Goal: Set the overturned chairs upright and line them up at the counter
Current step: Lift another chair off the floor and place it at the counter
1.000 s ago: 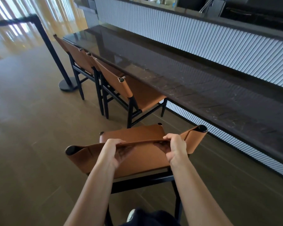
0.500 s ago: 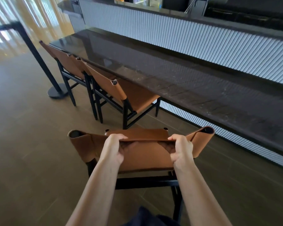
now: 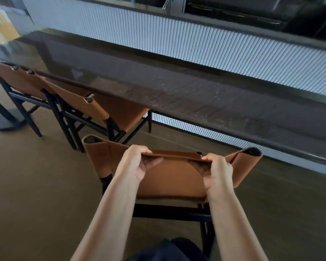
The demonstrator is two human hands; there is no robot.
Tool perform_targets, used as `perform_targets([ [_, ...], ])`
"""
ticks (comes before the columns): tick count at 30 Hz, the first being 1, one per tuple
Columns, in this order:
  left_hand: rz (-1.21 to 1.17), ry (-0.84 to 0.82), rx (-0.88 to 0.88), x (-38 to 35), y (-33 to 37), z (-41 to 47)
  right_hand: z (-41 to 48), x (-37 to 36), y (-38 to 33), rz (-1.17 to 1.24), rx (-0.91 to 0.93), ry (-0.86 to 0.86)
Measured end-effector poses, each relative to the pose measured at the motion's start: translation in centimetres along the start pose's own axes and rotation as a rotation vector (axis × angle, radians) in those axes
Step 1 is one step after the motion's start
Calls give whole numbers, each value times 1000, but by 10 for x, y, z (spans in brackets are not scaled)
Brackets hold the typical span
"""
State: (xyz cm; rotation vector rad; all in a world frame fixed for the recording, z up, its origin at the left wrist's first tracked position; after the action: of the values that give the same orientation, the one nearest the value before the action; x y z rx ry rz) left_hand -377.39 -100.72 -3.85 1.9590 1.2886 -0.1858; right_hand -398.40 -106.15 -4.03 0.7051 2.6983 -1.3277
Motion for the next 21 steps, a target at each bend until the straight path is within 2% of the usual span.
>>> perform_targets([
  [12,80,-96,57,-114,-16,64,74,25,-60,15,26,186],
  [21,122,-98,-5,-204,3,138,159,-6,-123,-24,88,213],
])
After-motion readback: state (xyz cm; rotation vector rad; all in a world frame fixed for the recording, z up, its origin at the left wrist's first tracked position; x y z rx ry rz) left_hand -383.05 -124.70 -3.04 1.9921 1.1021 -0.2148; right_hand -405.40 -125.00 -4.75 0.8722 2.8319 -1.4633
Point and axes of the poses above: each hand's wrist, its own z-axis towards the middle knuckle, its own x-axis out of the back of the hand, y = z × x, the point moved 8 cm from there along z, towards the middle knuckle, and after that the axes turned 6 degrees about -z, right-handed, at the moved point
